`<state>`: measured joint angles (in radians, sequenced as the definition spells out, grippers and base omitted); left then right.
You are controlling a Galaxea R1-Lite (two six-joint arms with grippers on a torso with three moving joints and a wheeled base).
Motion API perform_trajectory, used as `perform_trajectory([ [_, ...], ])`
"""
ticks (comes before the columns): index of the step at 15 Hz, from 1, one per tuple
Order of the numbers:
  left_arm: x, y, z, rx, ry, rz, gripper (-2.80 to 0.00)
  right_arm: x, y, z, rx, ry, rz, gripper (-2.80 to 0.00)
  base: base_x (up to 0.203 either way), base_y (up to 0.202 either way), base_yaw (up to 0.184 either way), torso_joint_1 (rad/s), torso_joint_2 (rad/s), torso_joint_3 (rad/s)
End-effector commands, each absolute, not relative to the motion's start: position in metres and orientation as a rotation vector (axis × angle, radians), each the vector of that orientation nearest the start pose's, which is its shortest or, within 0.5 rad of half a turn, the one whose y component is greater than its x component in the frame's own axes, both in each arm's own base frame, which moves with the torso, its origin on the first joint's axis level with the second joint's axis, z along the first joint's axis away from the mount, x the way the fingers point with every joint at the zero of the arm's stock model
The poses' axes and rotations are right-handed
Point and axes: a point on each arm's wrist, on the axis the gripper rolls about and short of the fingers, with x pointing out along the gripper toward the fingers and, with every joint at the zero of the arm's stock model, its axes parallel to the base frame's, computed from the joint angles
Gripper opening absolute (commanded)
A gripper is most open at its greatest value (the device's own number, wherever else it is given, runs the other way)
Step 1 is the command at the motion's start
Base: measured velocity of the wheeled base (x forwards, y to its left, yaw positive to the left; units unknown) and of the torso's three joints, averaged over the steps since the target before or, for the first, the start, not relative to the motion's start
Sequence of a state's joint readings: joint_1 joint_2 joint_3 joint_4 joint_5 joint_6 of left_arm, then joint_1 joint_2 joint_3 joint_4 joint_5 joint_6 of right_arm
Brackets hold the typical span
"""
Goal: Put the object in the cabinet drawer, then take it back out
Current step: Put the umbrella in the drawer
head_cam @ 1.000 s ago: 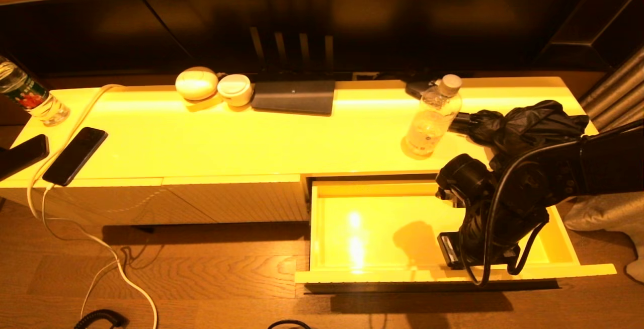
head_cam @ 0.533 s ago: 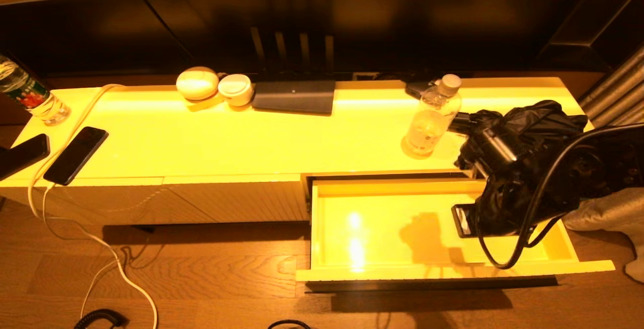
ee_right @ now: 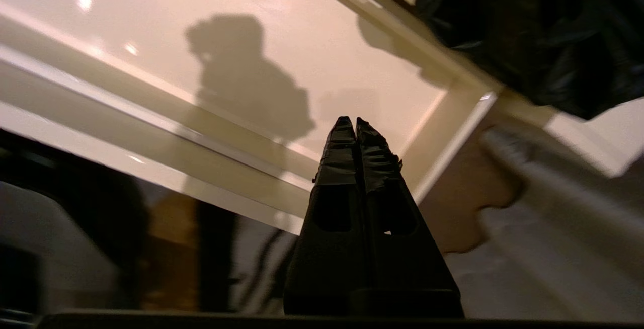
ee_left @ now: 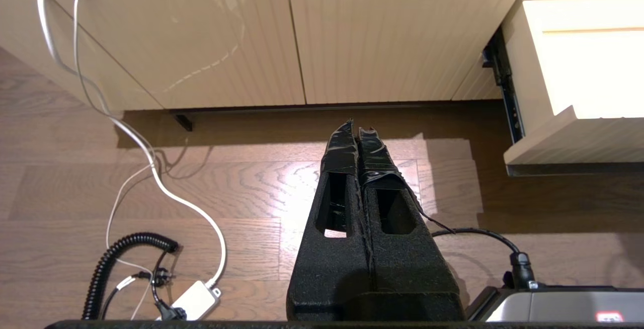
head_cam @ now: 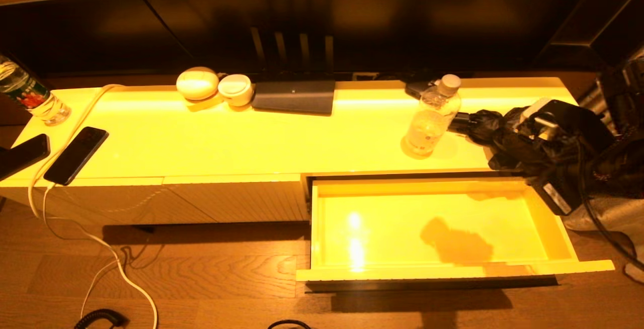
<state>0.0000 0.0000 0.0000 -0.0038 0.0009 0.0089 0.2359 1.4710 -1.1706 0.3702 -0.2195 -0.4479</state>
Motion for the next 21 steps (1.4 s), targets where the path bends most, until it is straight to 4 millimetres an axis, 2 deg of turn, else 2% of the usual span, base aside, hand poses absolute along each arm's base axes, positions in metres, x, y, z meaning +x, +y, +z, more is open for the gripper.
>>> perform_trajectory([
  [1, -0.023, 0.0, 0.076, 0.009, -0.003, 0.002, -2.8, 0.217, 0.033, 0.261, -0.979, 0.605, 0.248, -2.8, 0.0, 0.0, 0.0, 0.0, 0.0, 0.0],
  [3, -0.023, 0.0, 0.076, 0.009, -0.003, 0.002, -2.8, 0.22, 0.03, 0.247, -1.172, 0.597, 0.31, -2.8, 0.0, 0.0, 0.0, 0.0, 0.0, 0.0],
  [5, -0.023, 0.0, 0.076, 0.009, -0.003, 0.002, -2.8, 0.237, 0.032, 0.239, -1.308, 0.49, 0.294, -2.8, 0.0, 0.0, 0.0, 0.0, 0.0, 0.0],
  [7, -0.023, 0.0, 0.076, 0.009, -0.003, 0.002, -2.8, 0.252, 0.034, 0.228, -1.463, 0.458, 0.348, -2.8, 0.0, 0.0, 0.0, 0.0, 0.0, 0.0],
  [8, -0.023, 0.0, 0.076, 0.009, -0.003, 0.002, -2.8, 0.26, 0.033, 0.223, -1.49, 0.457, 0.369, 0.0, 0.0, 0.0, 0.0, 0.0, 0.0, 0.0],
  [11, -0.023, 0.0, 0.076, 0.009, -0.003, 0.002, -2.8, 0.279, 0.023, 0.226, -1.552, 0.444, 0.38, 0.0, 0.0, 0.0, 0.0, 0.0, 0.0, 0.0],
  [15, -0.023, 0.0, 0.076, 0.009, -0.003, 0.002, -2.8, 0.298, 0.01, 0.246, -1.731, 0.375, 0.386, 0.0, 0.0, 0.0, 0.0, 0.0, 0.0, 0.0],
  [21, -0.023, 0.0, 0.076, 0.009, -0.003, 0.002, -2.8, 0.319, -0.001, 0.242, -1.765, 0.392, 0.391, 0.0, 0.0, 0.0, 0.0, 0.0, 0.0, 0.0],
])
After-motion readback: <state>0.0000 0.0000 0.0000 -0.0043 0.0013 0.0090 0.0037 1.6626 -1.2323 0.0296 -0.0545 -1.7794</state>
